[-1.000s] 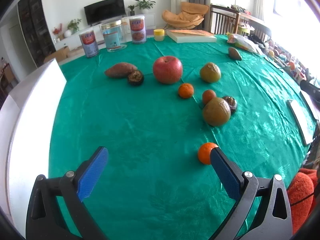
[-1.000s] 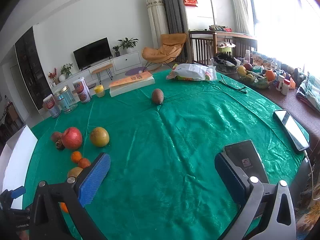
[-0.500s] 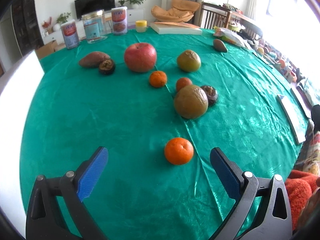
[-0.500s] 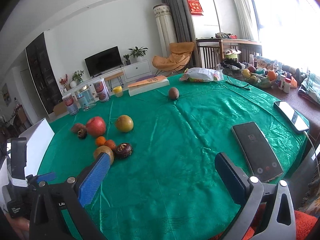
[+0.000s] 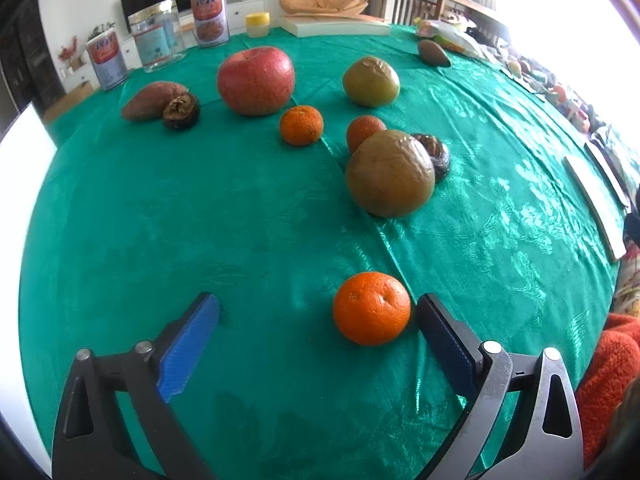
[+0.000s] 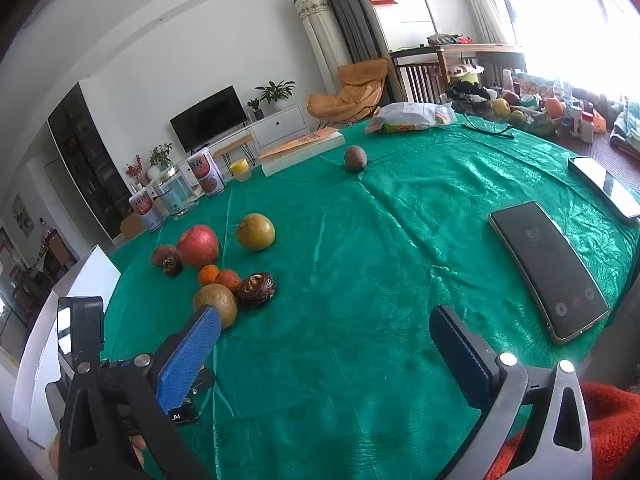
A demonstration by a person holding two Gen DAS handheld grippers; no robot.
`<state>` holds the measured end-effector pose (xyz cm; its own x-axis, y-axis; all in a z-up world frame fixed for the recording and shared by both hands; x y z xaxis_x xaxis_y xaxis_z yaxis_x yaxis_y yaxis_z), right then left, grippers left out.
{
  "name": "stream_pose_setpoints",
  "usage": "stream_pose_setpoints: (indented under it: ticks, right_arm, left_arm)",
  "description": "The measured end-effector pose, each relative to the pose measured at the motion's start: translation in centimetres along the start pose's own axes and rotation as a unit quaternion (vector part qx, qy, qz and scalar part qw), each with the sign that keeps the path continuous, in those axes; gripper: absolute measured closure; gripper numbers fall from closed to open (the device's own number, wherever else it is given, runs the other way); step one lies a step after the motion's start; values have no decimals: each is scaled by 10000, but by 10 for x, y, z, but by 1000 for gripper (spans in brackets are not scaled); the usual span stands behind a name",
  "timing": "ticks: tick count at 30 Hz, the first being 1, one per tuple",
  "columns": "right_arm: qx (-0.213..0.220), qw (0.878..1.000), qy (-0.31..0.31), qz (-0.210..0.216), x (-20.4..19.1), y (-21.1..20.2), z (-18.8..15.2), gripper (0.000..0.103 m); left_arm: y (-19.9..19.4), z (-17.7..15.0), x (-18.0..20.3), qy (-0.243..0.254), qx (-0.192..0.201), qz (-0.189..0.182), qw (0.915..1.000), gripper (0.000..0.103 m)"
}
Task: Organize fruits
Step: 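Grasp a tangerine with the left tool while the right tool grasps a brown round fruit, then carry both fruits over the white box and open both tools to drop them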
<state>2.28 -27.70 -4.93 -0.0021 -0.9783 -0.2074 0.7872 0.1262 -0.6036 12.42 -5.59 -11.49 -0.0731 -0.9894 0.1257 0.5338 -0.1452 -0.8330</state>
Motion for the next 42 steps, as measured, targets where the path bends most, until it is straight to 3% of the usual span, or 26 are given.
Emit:
stream_pose_setpoints:
  ticks: [1,3,6,8,9,14,15,16,19,21,24,26,29,33,37,39,41,42]
  right_arm:
    - [-63,9999,7,79,0,3,1,0]
    - [-248,9989,-121,372,-4,13,4,0]
    - [-802,9892,-463,1133,-30,45,17,1]
    - [-1102,9796,-827,1464,-57,69,27,8]
    - [-1206,9750,-1069,1529,-71,80,31,17]
    - [-1741,9503,-2390,976,-129,131,24,35]
    - [-1869,9447,-2531,920,-133,137,20,49]
    - [-1937,9404,-2671,824,-137,141,16,55]
    - [-1962,9451,-2475,843,-134,136,17,56]
    - [-1876,9550,-1969,1186,-127,121,25,56]
    - [-1764,9537,-1585,1852,-141,90,37,56]
    - [-1771,9415,-1487,2450,-169,71,43,56]
    - [-1813,9085,-1703,3358,-238,44,46,56]
    - [-2131,8494,-2224,4285,-345,22,23,56]
    - [-2402,8151,-2870,4423,-423,22,-15,56]
    - [-2645,8043,-2988,4404,-446,31,-32,56]
    - [-2789,8035,-3051,4284,-460,40,-44,55]
    - [-2760,8087,-3031,4219,-462,44,-46,54]
  left_arm:
    - [-3,-2,3,82,124,-10,9999,48]
    - [-6,-2,5,214,206,-56,9995,71]
    - [-11,1,-9,-122,174,-383,9990,73]
    - [-21,3,-21,-287,245,-390,9985,74]
    - [-28,4,-29,-376,275,-408,9981,74]
    - [-81,11,-70,-809,457,-374,9950,74]
    - [-93,10,-79,-872,507,-362,9942,74]
    - [-106,9,-86,-920,575,-337,9935,74]
    - [-141,4,-109,-1074,729,-305,9911,74]
    - [-166,1,-127,-1288,745,-480,9877,74]
    - [-212,3,-158,-1552,1012,-548,9812,74]
    - [-244,4,-186,-1739,1351,-264,9751,74]
    - [-271,-1,-238,-2080,1641,540,9627,74]
    - [-248,-24,-309,-2663,1206,1444,9453,74]
    - [-210,-54,-346,-2992,645,1809,9347,73]
    - [-197,-64,-355,-3097,456,1960,9293,72]
    - [-191,-70,-359,-3127,357,2131,9249,66]
    - [-191,-71,-359,-3110,351,2188,9242,52]
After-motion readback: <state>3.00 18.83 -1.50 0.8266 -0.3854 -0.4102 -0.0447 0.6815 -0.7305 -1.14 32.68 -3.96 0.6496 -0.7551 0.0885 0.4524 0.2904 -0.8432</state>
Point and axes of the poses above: each gripper's, at about its wrist camera, not at the fingertips, and y roughly the way its jaws point, x to its right, z to its top, the point moved 1 cm from there along y, roughly the way its jaws point, and after that the axes turned 9 degrees about -y, right-handed, at the moved point
